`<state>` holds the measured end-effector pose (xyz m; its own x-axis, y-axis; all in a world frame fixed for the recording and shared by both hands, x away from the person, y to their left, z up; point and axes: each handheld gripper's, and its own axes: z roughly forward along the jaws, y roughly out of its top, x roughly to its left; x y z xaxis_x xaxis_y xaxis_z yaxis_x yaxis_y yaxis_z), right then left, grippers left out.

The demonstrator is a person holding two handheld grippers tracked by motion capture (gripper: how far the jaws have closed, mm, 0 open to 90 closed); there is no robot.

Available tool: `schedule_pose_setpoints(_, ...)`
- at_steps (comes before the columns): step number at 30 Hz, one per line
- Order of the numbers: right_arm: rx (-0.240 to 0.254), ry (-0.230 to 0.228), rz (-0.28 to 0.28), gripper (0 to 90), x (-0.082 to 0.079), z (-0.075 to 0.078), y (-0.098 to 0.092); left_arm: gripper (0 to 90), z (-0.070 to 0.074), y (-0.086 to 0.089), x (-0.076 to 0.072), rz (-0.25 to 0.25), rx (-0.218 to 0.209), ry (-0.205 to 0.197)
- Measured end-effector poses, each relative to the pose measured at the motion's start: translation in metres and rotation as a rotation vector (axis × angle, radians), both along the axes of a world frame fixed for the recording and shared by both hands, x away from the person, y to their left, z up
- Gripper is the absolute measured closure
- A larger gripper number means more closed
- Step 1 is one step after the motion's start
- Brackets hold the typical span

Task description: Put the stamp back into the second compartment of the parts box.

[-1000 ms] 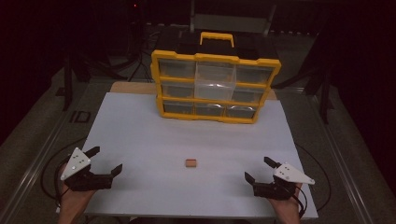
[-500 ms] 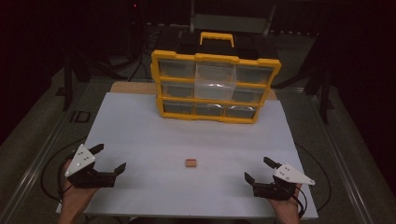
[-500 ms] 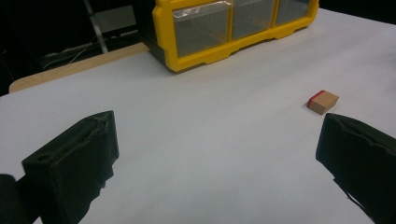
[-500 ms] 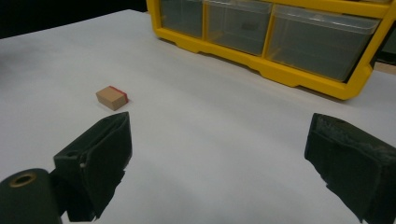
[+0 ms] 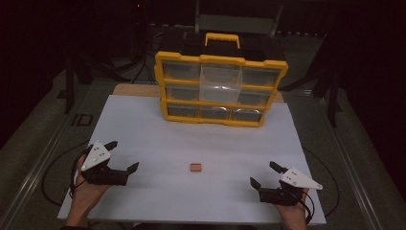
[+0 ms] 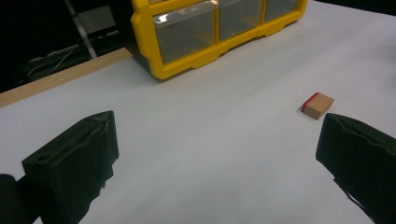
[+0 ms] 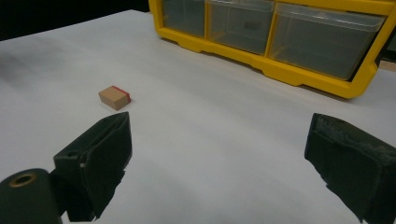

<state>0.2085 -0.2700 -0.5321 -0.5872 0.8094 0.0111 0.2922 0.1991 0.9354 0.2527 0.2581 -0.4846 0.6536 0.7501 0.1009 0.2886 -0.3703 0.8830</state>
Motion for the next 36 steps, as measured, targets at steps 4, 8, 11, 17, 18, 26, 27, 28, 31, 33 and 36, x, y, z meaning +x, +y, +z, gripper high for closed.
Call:
schedule_pose_setpoints(4,0.003,-0.001,-0.002,7.2,0.000,0.000,-0.001,0.0,0.001,-0.009,0.008,-0.025,0.010,0.005)
schedule_pose_setpoints(8,0.003,0.001,-0.001,7.2,0.000,0.000,-0.001,0.0,0.002,-0.015,0.012,-0.041,0.019,0.006)
schedule_pose_setpoints(11,0.002,0.000,-0.002,7.2,0.000,0.000,-0.001,0.0,0.002,-0.021,0.017,-0.060,0.022,0.012)
schedule_pose_setpoints(17,0.005,0.003,-0.001,7.2,0.000,0.000,-0.001,0.0,0.001,-0.032,0.024,-0.086,0.036,0.023)
schedule_pose_setpoints(18,0.005,0.004,-0.001,7.2,0.001,0.000,-0.001,0.0,0.001,-0.034,0.025,-0.090,0.041,0.024)
schedule_pose_setpoints(26,0.004,0.006,-0.004,7.2,0.001,-0.001,-0.002,0.0,-0.001,-0.047,0.035,-0.120,0.071,0.038)
schedule_pose_setpoints(27,0.004,0.006,-0.004,7.2,0.001,-0.001,-0.002,0.0,-0.002,-0.048,0.036,-0.123,0.075,0.039)
schedule_pose_setpoints(28,0.004,0.007,-0.003,7.2,0.001,-0.001,-0.002,0.0,-0.002,-0.049,0.037,-0.125,0.079,0.045)
schedule_pose_setpoints(31,0.001,0.007,-0.003,7.2,0.001,-0.001,-0.002,0.0,-0.003,-0.053,0.040,-0.133,0.077,0.051)
schedule_pose_setpoints(33,0.002,0.006,-0.002,7.2,0.002,-0.001,-0.002,0.0,-0.004,-0.056,0.042,-0.142,0.078,0.056)
schedule_pose_setpoints(36,0.000,0.007,-0.002,7.2,0.002,-0.001,-0.002,0.0,-0.005,-0.060,0.045,-0.153,0.087,0.062)
